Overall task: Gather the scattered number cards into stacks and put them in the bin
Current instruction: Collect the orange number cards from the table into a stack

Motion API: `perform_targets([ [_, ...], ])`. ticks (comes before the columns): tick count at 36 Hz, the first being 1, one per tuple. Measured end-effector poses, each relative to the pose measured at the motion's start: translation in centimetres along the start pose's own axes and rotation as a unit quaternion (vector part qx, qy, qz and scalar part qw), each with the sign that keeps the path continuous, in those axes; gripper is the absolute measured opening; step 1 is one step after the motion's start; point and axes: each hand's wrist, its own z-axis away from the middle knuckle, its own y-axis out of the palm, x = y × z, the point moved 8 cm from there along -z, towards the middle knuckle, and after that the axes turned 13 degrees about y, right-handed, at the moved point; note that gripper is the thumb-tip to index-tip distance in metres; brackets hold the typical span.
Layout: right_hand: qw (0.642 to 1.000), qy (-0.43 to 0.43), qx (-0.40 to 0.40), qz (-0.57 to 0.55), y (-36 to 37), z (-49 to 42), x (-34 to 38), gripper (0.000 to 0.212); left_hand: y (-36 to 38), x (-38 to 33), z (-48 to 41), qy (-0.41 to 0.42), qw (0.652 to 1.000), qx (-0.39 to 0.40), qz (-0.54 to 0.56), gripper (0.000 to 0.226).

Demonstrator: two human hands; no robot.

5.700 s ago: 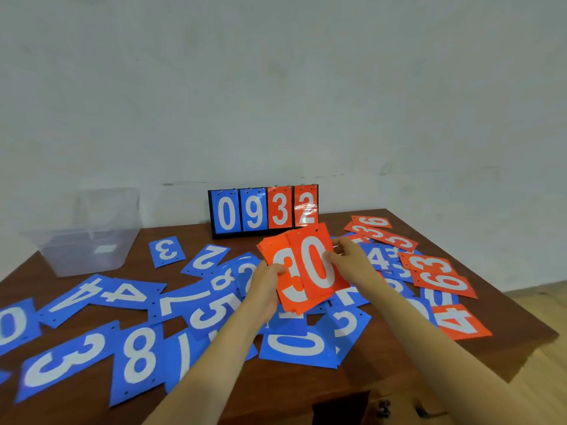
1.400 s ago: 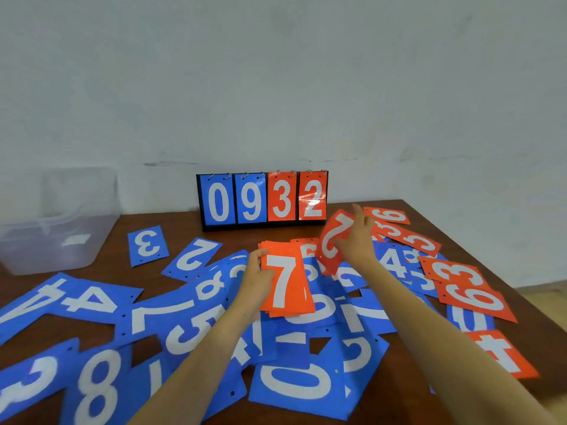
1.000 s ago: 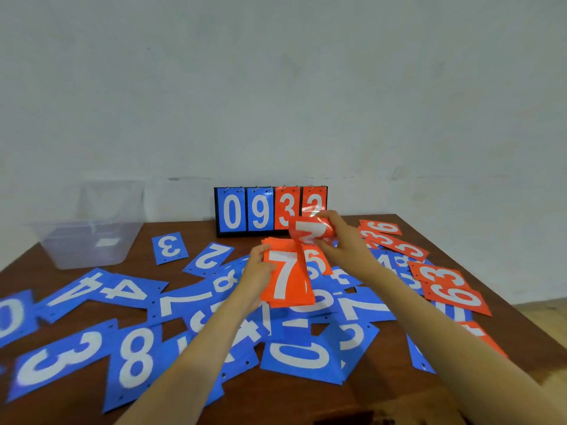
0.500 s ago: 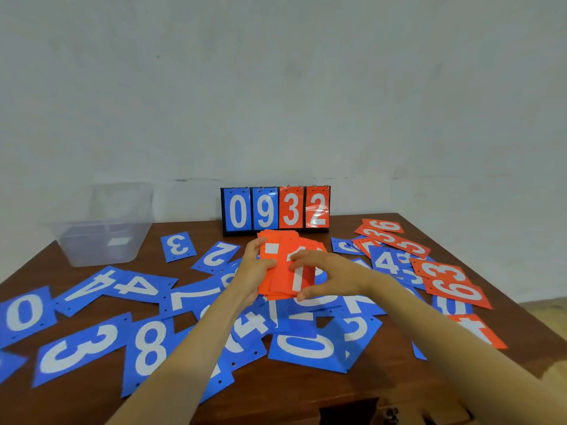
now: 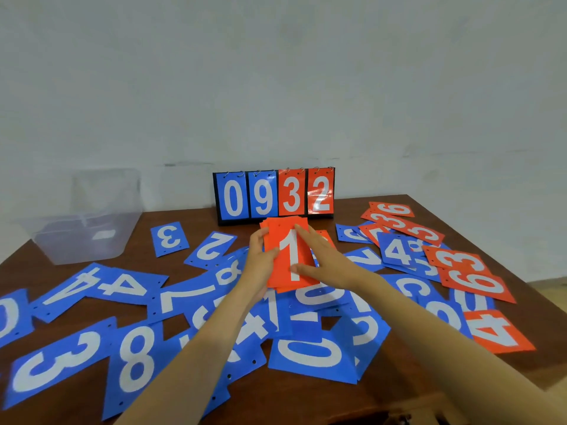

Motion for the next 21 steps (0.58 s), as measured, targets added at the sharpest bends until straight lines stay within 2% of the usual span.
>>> perform_targets([
  [3,0.996,0.034,-0.013,-0.085,-0.5,-1.8,-1.1,0.082,0.0,0.8,-1.0,-0.009,1.0,-0.009,-0.017,0.043],
  [5,0.98,0.115,-0.069,-0.146,-1.8,-4.0,-3.7,0.074,-0.4,1.5,-1.8,-0.017,0.999,-0.017,-0.029,0.044],
  [8,0.955,0.261,-0.111,-0.089,-3.0,-7.3,-8.8,0.056,-1.1,2.4,-3.0,-0.029,0.998,-0.029,-0.051,0.049],
  [11,0.93,0.364,-0.047,-0.024,-2.3,-8.7,-11.4,0.048,-1.5,3.6,-3.9,-0.042,0.995,-0.026,-0.082,0.049],
  [15,0.922,0.383,0.009,0.052,-2.1,-10.4,-10.9,0.074,-1.5,4.6,-4.7,-0.051,0.989,-0.013,-0.135,0.039],
  [18,0.916,0.381,0.06,0.108,-1.3,-11.5,-10.2,0.078,-1.5,4.8,-5.2,-0.038,0.988,-0.004,-0.151,0.035],
  [21,0.91,0.386,0.061,0.136,-0.9,-12.1,-10.4,0.084,-1.4,5.0,-5.4,-0.034,0.989,0.002,-0.146,0.033],
])
